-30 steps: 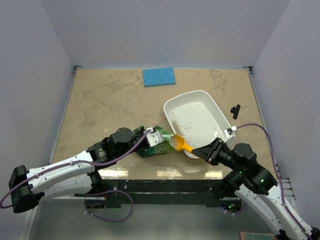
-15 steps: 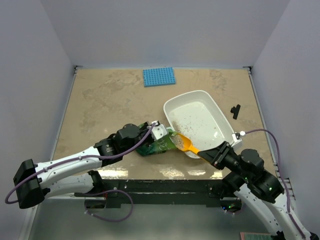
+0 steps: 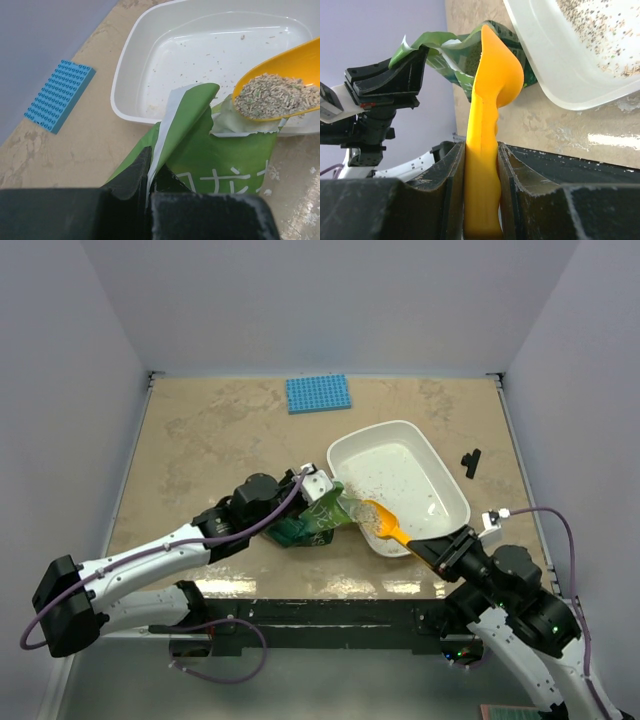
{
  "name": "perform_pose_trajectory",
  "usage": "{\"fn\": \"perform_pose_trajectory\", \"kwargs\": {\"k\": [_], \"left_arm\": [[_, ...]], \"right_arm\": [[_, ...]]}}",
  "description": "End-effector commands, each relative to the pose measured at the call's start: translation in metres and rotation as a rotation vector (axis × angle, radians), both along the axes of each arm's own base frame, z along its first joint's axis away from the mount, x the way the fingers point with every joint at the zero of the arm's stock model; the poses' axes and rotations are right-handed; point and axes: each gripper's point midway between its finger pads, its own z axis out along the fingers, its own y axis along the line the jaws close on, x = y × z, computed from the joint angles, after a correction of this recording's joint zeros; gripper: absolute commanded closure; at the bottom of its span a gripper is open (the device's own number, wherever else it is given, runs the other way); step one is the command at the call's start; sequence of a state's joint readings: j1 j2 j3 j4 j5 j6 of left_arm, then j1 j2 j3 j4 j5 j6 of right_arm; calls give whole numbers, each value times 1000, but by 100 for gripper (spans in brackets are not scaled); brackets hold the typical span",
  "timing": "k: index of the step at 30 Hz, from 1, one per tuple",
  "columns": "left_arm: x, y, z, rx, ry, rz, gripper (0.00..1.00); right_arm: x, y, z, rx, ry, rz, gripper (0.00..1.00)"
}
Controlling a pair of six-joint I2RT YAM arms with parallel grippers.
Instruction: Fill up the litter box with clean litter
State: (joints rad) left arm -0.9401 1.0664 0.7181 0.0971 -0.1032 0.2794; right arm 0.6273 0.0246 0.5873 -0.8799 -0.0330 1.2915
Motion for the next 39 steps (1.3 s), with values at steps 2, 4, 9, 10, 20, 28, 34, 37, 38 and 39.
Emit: {"fn": "perform_pose_trajectory", "kwargs": {"k": [2,4,9,10,20,28,34,37,38,39], "left_arm": [[17,-12,30,-81,-36,-8,100],[20,-15,31,-84,-37,-11,100],[26,-21,28,-74,-37,-30,100],[28,-21,28,-72,-38,-30,100],[26,-13,29,-81,-30,-19,100],[17,6,23,-70,-28,16,100],[15,11,24,-71,-36,25,100],[15,12,21,-67,-31,26,100],[15,12,20,-65,-29,28,100],[15,12,19,-63,-32,26,100]], "right_arm": [[4,-27,20,19,-29,-144,100],[4,-32,20,16,-20,-171,100],[6,-53,28,25,-36,-277,100],[6,-55,28,22,-36,-289,100],[46,-45,-16,-217,-33,-296,100],[73,-30,-30,-400,-16,-241,100],[109,-46,-4,-674,-23,-308,100],[122,-39,9,-733,-28,-285,100],[130,-41,2,-798,1,-291,100],[136,-38,11,-812,-16,-288,100]]}}
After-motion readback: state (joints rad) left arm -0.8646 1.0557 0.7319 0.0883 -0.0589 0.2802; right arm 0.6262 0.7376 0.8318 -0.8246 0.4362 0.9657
